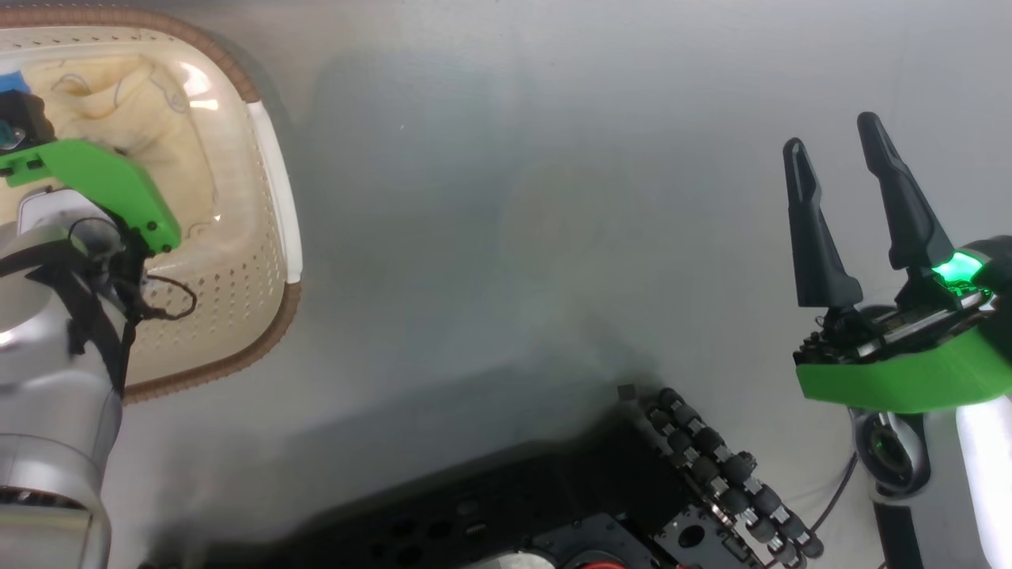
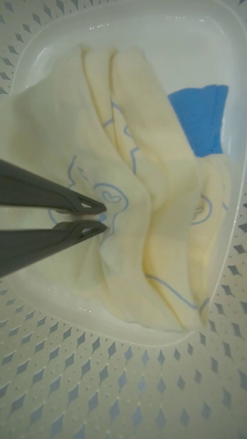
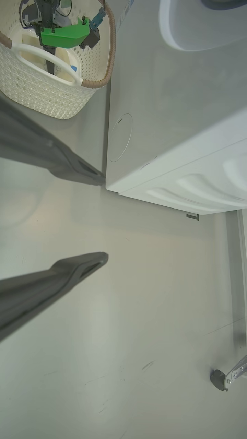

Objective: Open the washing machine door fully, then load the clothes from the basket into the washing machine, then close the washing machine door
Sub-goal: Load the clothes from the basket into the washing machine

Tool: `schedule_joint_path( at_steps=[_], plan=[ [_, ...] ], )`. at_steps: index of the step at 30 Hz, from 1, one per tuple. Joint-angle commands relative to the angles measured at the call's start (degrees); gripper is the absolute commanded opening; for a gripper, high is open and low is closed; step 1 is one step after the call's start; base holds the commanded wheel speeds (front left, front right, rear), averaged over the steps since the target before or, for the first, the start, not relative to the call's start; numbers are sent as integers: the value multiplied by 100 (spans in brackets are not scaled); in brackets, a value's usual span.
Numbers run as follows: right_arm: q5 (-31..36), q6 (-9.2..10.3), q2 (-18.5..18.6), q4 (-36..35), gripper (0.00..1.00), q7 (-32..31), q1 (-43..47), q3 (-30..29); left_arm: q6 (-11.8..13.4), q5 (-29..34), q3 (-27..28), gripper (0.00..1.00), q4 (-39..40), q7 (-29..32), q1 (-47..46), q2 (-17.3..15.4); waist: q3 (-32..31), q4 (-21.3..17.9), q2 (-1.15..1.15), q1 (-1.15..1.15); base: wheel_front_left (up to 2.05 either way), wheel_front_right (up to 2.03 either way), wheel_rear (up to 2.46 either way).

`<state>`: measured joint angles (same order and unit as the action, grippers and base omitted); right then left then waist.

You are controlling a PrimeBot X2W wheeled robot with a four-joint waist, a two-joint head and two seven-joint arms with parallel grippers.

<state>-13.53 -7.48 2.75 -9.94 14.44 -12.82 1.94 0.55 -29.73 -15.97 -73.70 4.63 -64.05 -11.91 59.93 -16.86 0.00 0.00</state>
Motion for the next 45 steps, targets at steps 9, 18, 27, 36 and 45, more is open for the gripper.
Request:
schedule_joint_path(
  at_steps=[9,18,27,36,45],
  plan=[
    [18,-1,13,-16,100,25,-6,7,73,0,80,0,14,-1039,435,-327,-199,115,0,0,0,0,0],
    [288,-1,13,57,100,-22,58,-179,43,117,-73,0,165,-1865,703,-69,-863,454,0,0,0,0,0],
    [484,-1,13,46,100,-217,243,-351,265,343,54,0,1334,-1960,1488,-27,-1731,651,0,0,0,0,0],
    [654,-1,13,108,100,-428,508,-441,523,745,387,0,3088,-1962,2752,25,-2672,811,0,0,0,0,0],
    [955,-1,13,437,100,-594,649,-371,665,1000,520,0,4348,-1962,3869,45,-3724,919,0,0,0,0,0]
  ],
)
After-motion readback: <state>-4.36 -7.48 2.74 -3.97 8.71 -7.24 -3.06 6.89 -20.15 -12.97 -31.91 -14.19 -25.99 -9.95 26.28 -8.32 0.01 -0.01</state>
